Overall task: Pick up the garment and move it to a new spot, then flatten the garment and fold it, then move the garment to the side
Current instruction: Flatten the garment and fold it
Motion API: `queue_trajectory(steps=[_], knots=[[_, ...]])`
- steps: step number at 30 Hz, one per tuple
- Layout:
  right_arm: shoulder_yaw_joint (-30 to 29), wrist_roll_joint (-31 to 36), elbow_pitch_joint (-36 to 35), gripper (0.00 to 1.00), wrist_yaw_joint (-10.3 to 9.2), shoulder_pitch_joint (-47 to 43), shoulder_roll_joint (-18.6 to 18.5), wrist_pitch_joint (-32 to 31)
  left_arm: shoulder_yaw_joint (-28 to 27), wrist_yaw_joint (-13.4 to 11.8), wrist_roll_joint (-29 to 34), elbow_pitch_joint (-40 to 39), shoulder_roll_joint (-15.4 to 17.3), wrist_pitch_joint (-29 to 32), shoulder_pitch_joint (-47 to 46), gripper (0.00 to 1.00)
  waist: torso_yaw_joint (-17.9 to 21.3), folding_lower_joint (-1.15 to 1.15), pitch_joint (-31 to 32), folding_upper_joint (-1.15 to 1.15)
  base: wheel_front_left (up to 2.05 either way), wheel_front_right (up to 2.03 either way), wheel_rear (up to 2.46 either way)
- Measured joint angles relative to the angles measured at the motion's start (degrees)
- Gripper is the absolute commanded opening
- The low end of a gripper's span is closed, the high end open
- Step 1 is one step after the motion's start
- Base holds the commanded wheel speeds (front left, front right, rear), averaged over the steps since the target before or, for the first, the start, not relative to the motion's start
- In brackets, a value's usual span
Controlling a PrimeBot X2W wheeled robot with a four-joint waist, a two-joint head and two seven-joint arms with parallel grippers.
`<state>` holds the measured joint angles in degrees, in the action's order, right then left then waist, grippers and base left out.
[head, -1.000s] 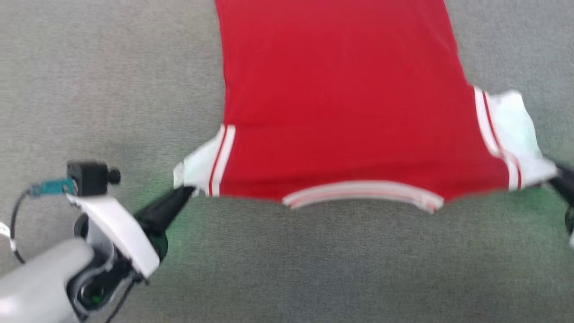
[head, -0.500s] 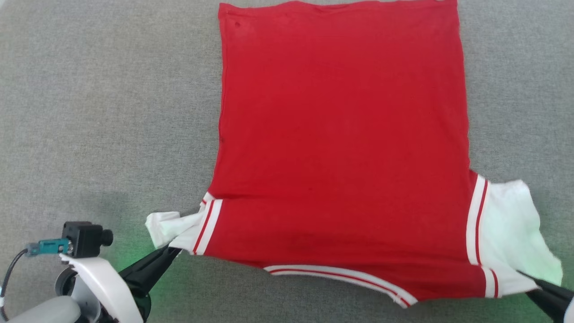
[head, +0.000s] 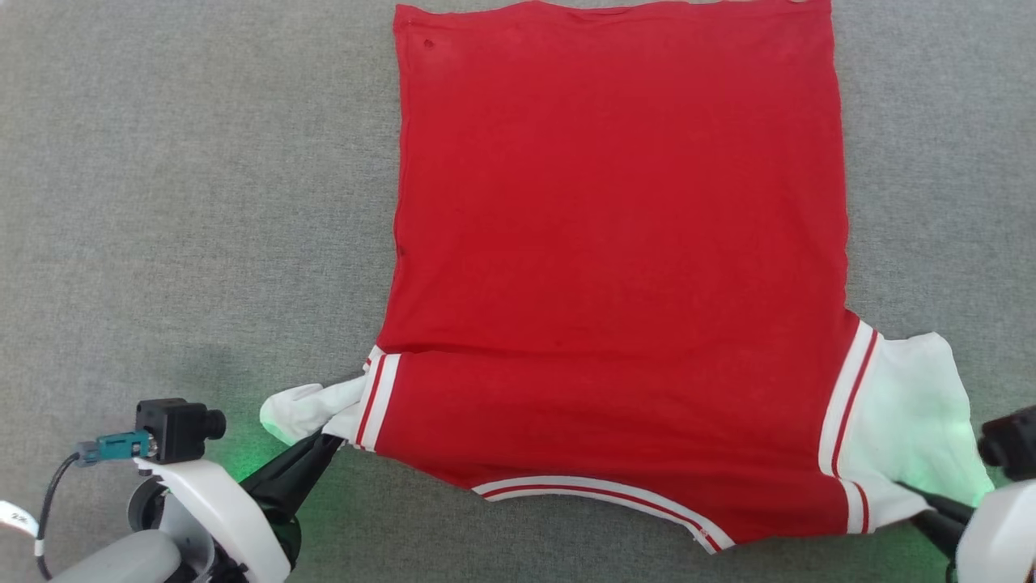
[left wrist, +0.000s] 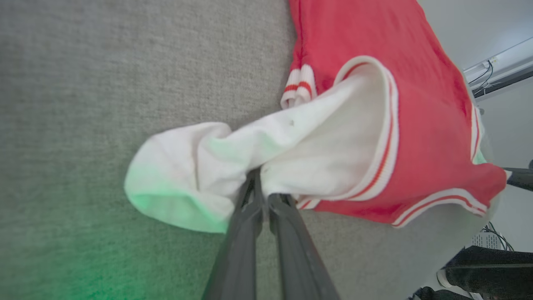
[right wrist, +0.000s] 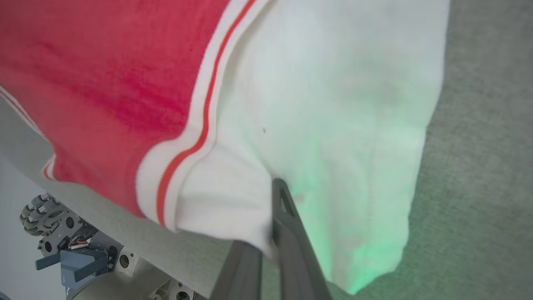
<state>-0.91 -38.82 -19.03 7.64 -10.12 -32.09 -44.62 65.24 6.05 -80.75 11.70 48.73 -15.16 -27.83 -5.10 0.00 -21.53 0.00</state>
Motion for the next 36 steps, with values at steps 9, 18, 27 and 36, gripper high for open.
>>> queue_trajectory(steps=[9,18,27,36], knots=[[4.30,2.15,6.06,0.43,0.02,3.27,-0.53,3.16,-0.22,0.26,1.36,3.88,-2.94,-0.33,0.08,0.00,0.01,0.00,-0.13,0.00,0.00,0.00,0.00],[2.42,-0.87,-0.37,1.00,-0.10,4.28,-2.20,3.00,-1.69,0.49,2.29,3.96,-3.43,-0.43,1.47,0.00,1.11,0.00,0.38,0.00,0.00,0.00,0.00],[-10.62,-6.93,-9.81,1.00,-0.15,12.61,-11.48,-7.26,-1.81,0.25,5.35,0.89,-3.65,-0.42,0.57,0.00,-0.20,0.00,-1.57,0.00,0.00,0.00,0.00],[-3.05,-4.53,8.08,1.00,-0.14,45.54,-11.20,-11.50,-1.41,0.44,9.11,-1.67,-6.90,0.10,-4.21,0.00,-3.98,0.00,-6.85,0.00,0.00,0.00,0.00]])
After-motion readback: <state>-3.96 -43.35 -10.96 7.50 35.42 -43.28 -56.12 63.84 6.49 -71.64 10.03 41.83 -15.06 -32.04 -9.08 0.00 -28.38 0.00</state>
